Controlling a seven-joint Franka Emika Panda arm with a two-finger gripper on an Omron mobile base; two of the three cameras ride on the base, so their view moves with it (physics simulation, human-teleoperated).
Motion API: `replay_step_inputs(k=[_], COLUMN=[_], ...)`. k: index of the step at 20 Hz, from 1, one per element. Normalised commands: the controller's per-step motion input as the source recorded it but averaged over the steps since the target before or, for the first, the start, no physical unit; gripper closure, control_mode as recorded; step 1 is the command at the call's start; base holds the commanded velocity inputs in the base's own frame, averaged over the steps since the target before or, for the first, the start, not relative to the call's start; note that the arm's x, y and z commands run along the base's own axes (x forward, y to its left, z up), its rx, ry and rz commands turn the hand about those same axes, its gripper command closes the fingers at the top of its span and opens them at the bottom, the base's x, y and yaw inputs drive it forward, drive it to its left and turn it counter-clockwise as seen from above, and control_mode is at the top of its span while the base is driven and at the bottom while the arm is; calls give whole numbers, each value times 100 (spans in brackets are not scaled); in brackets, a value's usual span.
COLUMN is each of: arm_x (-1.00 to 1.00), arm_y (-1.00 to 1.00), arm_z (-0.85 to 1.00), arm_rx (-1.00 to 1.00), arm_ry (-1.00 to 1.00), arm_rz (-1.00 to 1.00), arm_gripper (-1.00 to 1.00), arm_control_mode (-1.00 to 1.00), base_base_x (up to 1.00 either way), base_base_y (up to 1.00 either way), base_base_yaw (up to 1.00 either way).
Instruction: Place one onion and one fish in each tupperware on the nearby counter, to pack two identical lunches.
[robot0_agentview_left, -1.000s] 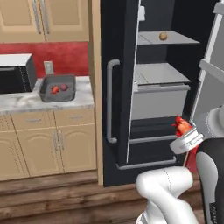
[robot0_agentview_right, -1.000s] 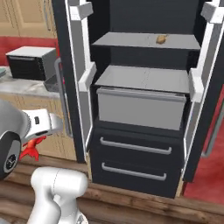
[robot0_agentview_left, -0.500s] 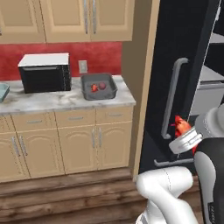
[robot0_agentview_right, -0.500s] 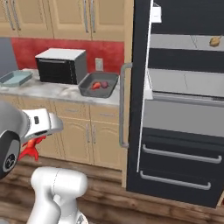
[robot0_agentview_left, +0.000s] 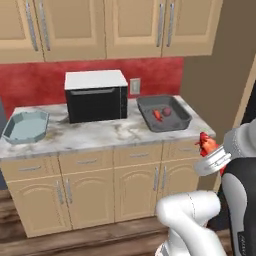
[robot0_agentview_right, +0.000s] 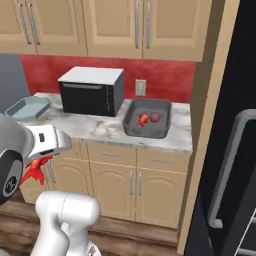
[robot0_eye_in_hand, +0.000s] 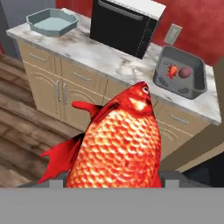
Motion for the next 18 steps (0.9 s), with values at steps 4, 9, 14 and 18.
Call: replay_step_inputs(k=[4, 9, 14, 18], arm_x=[0, 0, 0, 0], arm_y=[0, 0, 0, 0], arm_z=[0, 0, 0, 0], arm_rx=[0, 0, 0, 0], arm_ry=[0, 0, 0, 0], arm_rz=[0, 0, 0, 0], arm_gripper=[100, 100, 100, 100], arm_control_mode=[100, 100, 100, 100], base_base_x=[56, 27, 39, 73], base_base_y=[100, 100, 100, 96], base_base_yaw=[-8, -6, -7, -7])
